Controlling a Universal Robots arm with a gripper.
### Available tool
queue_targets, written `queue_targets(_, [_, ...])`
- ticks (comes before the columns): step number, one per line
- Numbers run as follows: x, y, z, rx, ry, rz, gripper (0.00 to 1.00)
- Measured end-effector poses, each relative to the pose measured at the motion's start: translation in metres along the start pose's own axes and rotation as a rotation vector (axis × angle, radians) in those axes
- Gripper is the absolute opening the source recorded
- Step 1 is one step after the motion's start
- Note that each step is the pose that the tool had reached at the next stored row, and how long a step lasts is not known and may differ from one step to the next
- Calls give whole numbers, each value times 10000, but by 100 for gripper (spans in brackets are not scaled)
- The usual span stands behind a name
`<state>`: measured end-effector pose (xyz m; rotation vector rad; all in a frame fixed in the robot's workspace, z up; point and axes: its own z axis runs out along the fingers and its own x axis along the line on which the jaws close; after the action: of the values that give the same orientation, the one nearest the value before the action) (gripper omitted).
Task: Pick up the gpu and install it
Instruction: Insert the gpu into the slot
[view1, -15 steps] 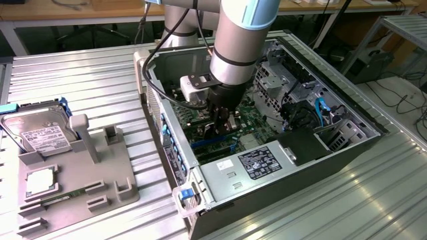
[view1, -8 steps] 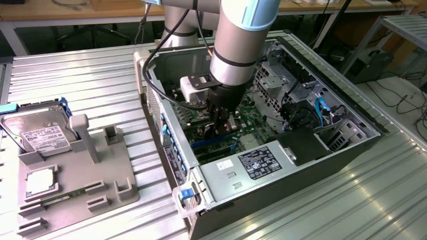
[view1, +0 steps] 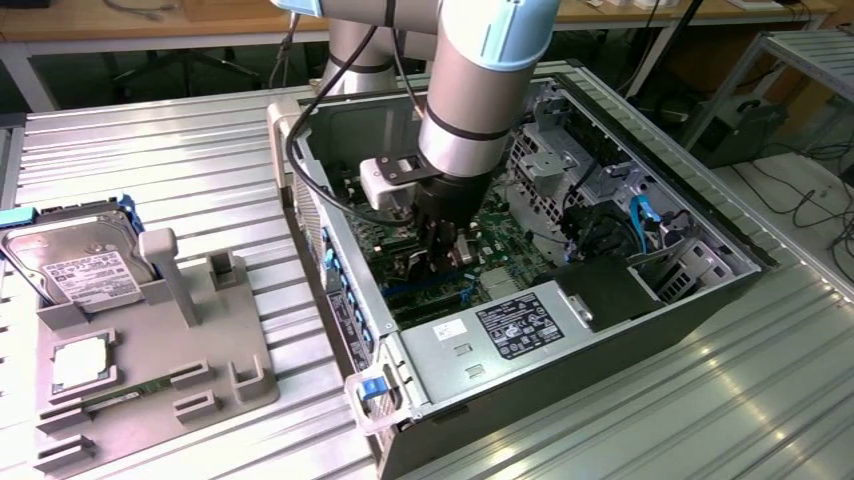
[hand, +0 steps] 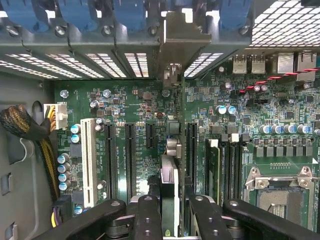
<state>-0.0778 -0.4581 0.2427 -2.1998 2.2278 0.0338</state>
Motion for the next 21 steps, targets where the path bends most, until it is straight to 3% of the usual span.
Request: queue_targets(21, [2,-1,118,-2,-25,0,27])
